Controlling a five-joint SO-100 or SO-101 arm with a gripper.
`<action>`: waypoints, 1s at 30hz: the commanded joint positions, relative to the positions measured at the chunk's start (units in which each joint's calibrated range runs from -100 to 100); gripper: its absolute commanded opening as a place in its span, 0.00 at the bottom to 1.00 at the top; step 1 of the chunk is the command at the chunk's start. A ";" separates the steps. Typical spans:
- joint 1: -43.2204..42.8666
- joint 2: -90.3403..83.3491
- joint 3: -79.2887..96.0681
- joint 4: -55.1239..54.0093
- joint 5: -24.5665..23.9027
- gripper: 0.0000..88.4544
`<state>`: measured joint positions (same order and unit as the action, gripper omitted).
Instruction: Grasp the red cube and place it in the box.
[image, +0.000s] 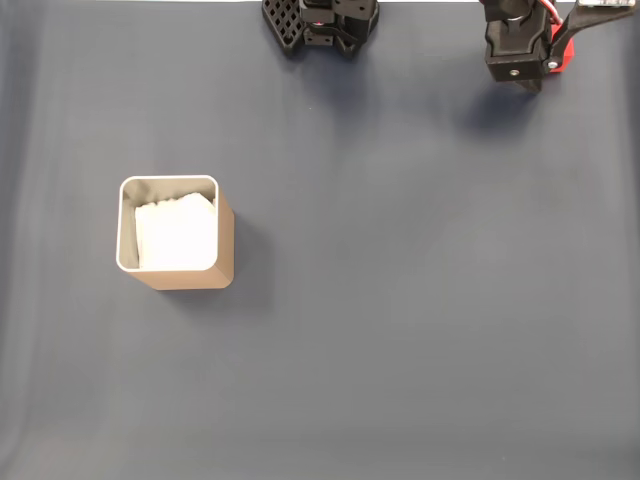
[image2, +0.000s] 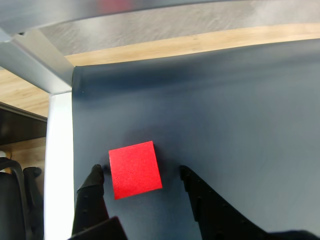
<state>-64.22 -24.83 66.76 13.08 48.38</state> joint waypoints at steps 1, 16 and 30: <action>-0.21 0.12 -2.58 -0.97 0.20 0.39; 0.22 -0.57 -2.13 0.26 1.42 0.18; 2.70 -4.46 -4.13 6.08 1.27 0.08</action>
<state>-62.95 -26.53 66.03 16.82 49.60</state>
